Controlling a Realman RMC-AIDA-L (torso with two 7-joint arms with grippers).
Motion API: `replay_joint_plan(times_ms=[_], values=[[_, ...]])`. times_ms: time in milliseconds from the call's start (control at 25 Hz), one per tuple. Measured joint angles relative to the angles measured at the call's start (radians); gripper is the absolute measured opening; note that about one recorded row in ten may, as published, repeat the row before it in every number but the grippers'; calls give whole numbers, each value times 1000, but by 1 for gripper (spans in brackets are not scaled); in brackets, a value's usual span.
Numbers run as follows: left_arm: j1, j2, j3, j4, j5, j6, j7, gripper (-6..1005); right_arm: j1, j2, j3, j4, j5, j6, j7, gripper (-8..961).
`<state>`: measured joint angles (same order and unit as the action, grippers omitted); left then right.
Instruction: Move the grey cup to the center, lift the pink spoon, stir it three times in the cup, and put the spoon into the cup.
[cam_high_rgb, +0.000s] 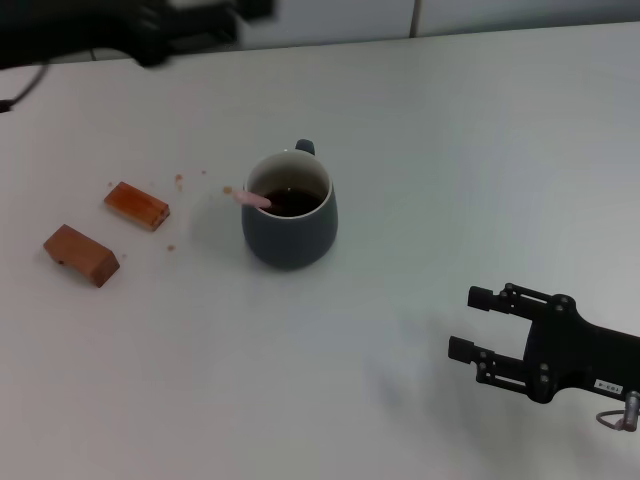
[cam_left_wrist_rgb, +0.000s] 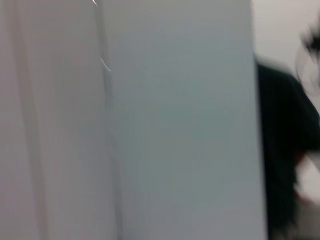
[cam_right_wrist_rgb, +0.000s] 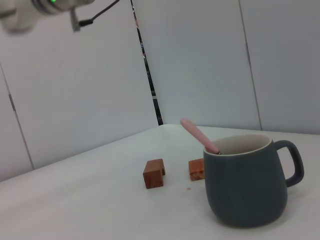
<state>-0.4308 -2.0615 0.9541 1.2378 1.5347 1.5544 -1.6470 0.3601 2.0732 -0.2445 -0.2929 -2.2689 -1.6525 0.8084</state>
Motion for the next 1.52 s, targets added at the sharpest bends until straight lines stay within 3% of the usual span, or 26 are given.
replay_joint_plan(times_ms=[200, 360, 440, 520, 640, 760, 1040, 1520], values=[[49, 30, -193, -388, -107, 92, 219, 631, 1, -1, -3, -6, 0, 1, 0, 719], [95, 102, -231, -669, -31, 128, 431, 641, 4, -1, -3, -13, -1, 1, 0, 719], [127, 119, -230, -757, 20, 135, 538, 675, 6, -1, -3, -15, -2, 2, 0, 719], [160, 118, -231, -792, 60, 136, 630, 739, 8, -1, -3, -19, -2, 3, 0, 719], [238, 91, -239, -801, 100, 128, 796, 834, 9, -1, -3, -29, -2, 4, 0, 718], [292, 63, -250, -803, 99, 103, 884, 845, 9, -1, -4, -31, -3, 4, 0, 718], [270, 58, -245, -879, 175, 22, 897, 852, 6, 2, -12, -27, -6, 38, -4, 719], [260, 61, -239, -884, 208, 28, 889, 852, -4, 4, -29, -21, -8, 43, -20, 720]])
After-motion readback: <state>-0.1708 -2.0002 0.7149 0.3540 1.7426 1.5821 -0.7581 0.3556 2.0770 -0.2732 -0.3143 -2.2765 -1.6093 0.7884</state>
